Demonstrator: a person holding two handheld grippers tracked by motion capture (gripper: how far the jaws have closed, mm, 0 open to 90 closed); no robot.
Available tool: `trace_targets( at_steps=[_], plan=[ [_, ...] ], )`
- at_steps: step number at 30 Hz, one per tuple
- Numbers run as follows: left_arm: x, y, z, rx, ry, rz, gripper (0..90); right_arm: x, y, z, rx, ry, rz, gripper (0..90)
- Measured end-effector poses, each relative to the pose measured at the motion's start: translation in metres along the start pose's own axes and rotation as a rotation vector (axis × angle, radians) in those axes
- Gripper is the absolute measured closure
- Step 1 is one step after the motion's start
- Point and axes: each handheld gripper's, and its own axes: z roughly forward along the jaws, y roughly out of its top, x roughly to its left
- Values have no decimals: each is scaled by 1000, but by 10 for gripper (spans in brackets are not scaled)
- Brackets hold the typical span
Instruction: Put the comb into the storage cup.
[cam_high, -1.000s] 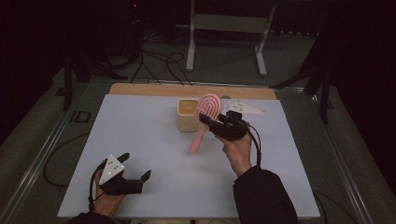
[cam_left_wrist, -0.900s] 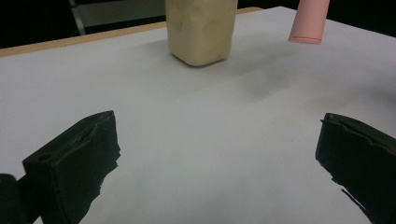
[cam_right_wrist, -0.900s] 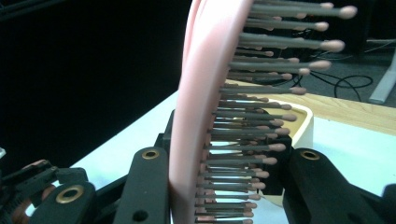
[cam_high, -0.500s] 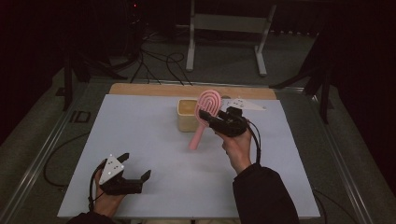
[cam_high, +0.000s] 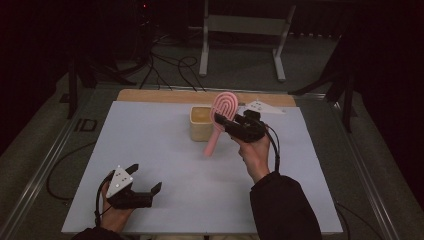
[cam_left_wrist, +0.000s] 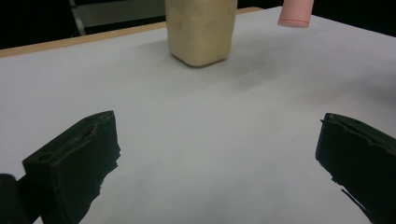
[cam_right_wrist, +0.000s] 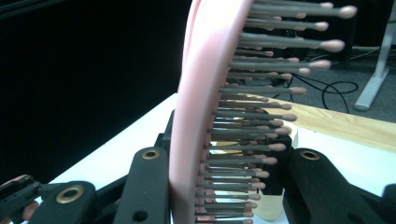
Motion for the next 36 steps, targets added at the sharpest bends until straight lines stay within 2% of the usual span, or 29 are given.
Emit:
trace_targets(
  at_steps=[12,36],
  plan=[
    [0,0,0,2,-2,2,2,-1,9,3,-2,-14,-13,637],
    [0,0,0,1,-5,3,2,-8,22,8,-6,-43,-4,637]
  ],
)
